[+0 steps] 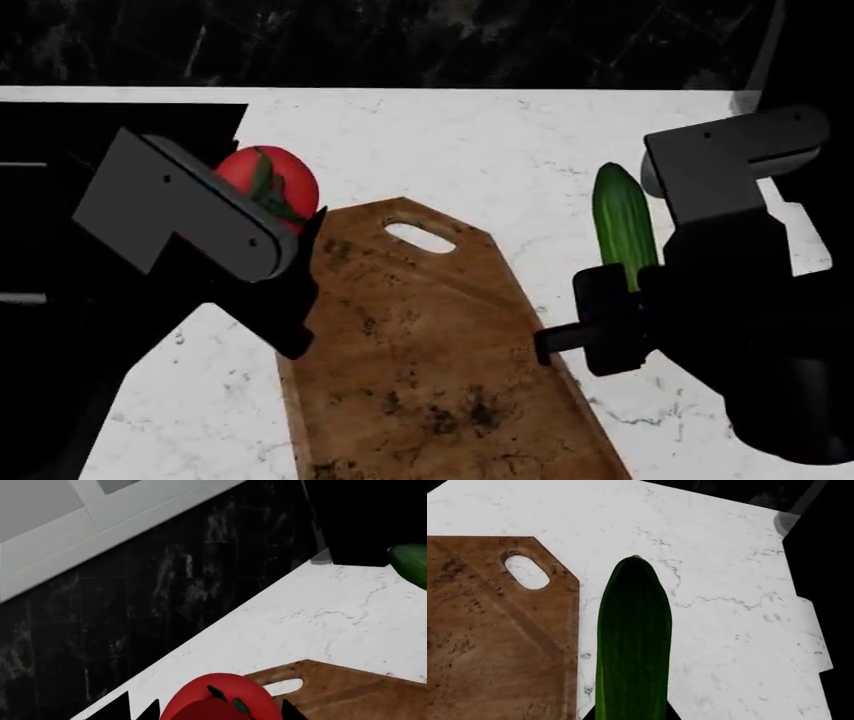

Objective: Pick the vegetables from the sink and place them on the cutting board.

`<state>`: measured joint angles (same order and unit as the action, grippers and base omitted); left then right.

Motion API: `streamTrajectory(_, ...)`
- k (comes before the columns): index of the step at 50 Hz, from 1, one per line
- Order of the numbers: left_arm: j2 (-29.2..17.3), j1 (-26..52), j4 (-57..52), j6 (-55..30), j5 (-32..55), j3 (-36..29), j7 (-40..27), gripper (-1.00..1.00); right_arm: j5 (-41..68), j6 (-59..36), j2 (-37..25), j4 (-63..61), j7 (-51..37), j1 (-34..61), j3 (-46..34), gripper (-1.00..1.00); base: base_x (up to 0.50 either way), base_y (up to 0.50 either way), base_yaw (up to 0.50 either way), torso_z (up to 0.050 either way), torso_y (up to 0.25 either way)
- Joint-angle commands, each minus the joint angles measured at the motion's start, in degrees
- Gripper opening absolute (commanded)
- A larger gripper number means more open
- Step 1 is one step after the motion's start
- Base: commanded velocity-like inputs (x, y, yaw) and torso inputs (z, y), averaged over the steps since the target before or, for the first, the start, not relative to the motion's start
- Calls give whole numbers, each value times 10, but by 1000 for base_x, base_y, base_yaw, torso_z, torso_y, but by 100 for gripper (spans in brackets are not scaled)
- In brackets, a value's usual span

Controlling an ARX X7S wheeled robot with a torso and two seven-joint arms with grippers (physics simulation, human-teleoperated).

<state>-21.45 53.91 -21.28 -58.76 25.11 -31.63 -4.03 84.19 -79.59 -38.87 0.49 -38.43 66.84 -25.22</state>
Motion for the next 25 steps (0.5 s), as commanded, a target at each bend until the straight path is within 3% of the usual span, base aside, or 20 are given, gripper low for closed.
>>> streamTrajectory(1,21,19,-26,-55,32,15,-39,-100,-1,1,3,-7,-4,14,-2,-100,0,0,0,0,0)
streamTrajectory(15,99,60,55,-141,117,90,-21,-100,15,-5,10,0,-19,28,-11,-100,0,0,0,0,1)
streamTrajectory(22,116,60,107,-119,121,99,-10,-100,8,10,8,0,-8,20,-12,-100,0,0,0,0,0)
streamTrajectory(25,129,72,180,-82,108,94,11,-100,-11,18,11,13,13,22,-24,-100,0,0,0,0,0)
